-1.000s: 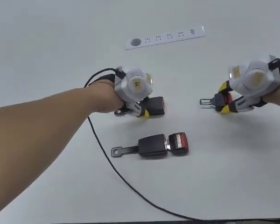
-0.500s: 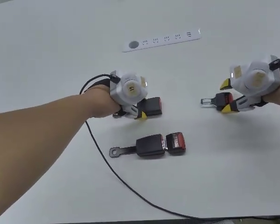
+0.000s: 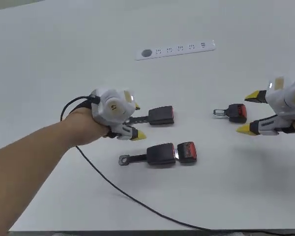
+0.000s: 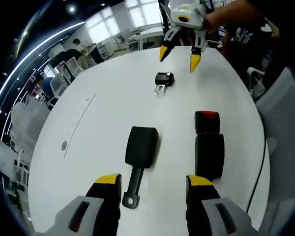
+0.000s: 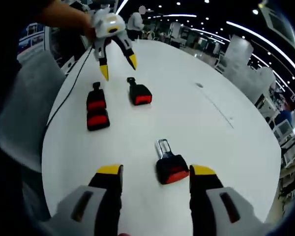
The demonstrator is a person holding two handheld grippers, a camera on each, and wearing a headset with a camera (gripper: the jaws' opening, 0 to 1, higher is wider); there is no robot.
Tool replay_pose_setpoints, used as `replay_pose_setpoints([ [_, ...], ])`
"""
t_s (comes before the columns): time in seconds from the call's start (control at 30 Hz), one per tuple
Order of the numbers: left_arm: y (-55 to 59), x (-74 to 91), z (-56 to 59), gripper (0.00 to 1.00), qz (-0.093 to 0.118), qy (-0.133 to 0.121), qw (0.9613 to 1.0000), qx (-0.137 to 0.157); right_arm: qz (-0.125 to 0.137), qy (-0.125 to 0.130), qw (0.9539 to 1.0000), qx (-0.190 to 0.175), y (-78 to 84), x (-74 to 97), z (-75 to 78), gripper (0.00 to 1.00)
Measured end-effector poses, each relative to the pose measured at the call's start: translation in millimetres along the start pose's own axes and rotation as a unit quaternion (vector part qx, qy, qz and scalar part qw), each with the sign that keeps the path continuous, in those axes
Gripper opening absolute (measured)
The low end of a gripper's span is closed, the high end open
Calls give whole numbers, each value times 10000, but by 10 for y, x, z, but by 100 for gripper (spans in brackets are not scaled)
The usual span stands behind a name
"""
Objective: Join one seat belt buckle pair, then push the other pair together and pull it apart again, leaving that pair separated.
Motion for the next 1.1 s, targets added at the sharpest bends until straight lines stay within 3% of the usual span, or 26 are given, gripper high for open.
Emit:
replay_pose_setpoints([
  [0.07,112,157,98,56,84,-105,9997,194,47,39,9998,-163,18,47,-83,62],
  [0.13,306,246,163,60,51,-115,9996,237,68,89,9996,-263,42,97,-161,66],
  [0.2,395,350,251,61,38,-146,9992,372,97,80,9993,-366,58,156,-248,68],
  [0.33,582,566,356,62,179,-450,9933,1051,148,132,9985,-502,83,262,-369,72],
  [0.4,689,646,341,65,262,-605,9891,1318,181,202,9980,-576,92,301,-412,75],
  [0.5,738,768,400,69,386,-748,9830,1629,253,241,9964,-767,105,346,-456,82],
  [0.53,742,803,431,70,483,-764,9790,1824,236,198,9955,-895,121,352,-489,84],
  [0.6,766,845,480,73,529,-784,9766,1931,213,229,9955,-894,131,352,-530,90],
  [0.7,811,870,572,82,490,-781,9759,1976,224,267,9951,-928,128,363,-589,95],
  [0.73,827,874,587,89,495,-783,9753,2006,229,316,9945,-971,130,368,-586,98],
  [0.8,858,885,633,100,506,-799,9701,2234,198,377,9931,-1096,146,399,-592,100],
  [0.93,852,930,683,100,558,-856,9695,2229,157,469,9912,-1231,171,438,-607,100],
  [1.1,867,960,672,100,653,-996,9635,2397,197,563,9879,-1434,149,491,-633,100],
])
Point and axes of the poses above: the centre of the closed fingertips' face, and the gripper's own axes: x roughly backward along the fingers, z roughly to its right, y roughly out of its underside, the point moved 4 cm from there along x, roughly backward along the fingers
